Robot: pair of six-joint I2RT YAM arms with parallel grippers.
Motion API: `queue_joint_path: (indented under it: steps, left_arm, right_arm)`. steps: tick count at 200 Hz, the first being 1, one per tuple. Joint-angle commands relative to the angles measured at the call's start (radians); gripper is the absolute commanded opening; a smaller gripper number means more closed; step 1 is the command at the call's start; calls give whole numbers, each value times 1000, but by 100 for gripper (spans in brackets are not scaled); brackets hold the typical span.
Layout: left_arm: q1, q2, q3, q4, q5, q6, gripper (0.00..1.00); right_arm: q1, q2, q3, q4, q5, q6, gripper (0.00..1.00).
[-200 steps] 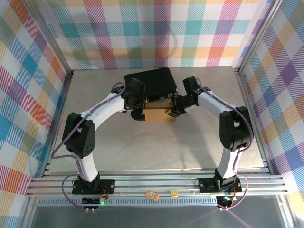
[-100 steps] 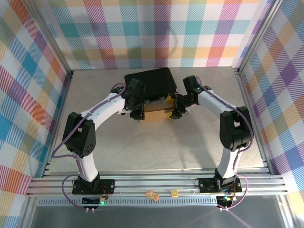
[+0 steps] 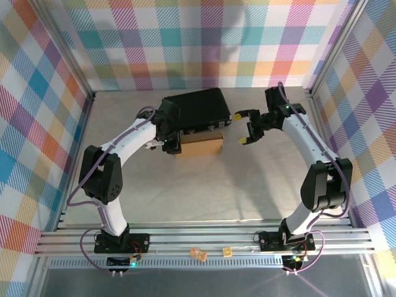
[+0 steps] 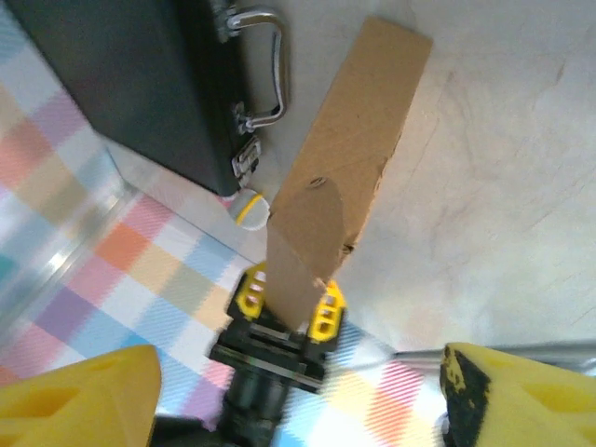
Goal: Fold the paper box
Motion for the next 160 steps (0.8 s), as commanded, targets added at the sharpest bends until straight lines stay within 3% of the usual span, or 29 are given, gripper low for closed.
queue_joint_path:
  steps: [1, 21, 31, 41, 60, 101, 131, 160]
  left_arm:
    - [13, -41, 1, -68, 17, 21, 51]
    - [18, -44, -6, -67, 25, 25, 50]
    - [22, -43, -6, -69, 26, 31, 50]
    - [27, -43, -1, -71, 29, 42, 50]
    - [38, -41, 15, -95, 31, 66, 51]
    - [50, -40, 22, -122, 37, 92, 51]
    - [51, -26, 35, -122, 35, 92, 50]
    - [50, 2, 69, -131, 47, 95, 49]
  right_arm:
    - [10, 34, 58, -96, -17, -285, 58]
    - [39, 84, 159, -193, 83, -532, 41]
    - [57, 95, 206, -237, 174, -674, 37]
    - [74, 78, 208, -224, 248, -817, 41]
    - [97, -6, 104, -96, 271, -1047, 52]
    - [101, -278, -300, 412, 149, -1509, 51]
    - [102, -235, -318, 392, 148, -1769, 46]
    - [110, -147, -288, 390, 167, -1894, 45]
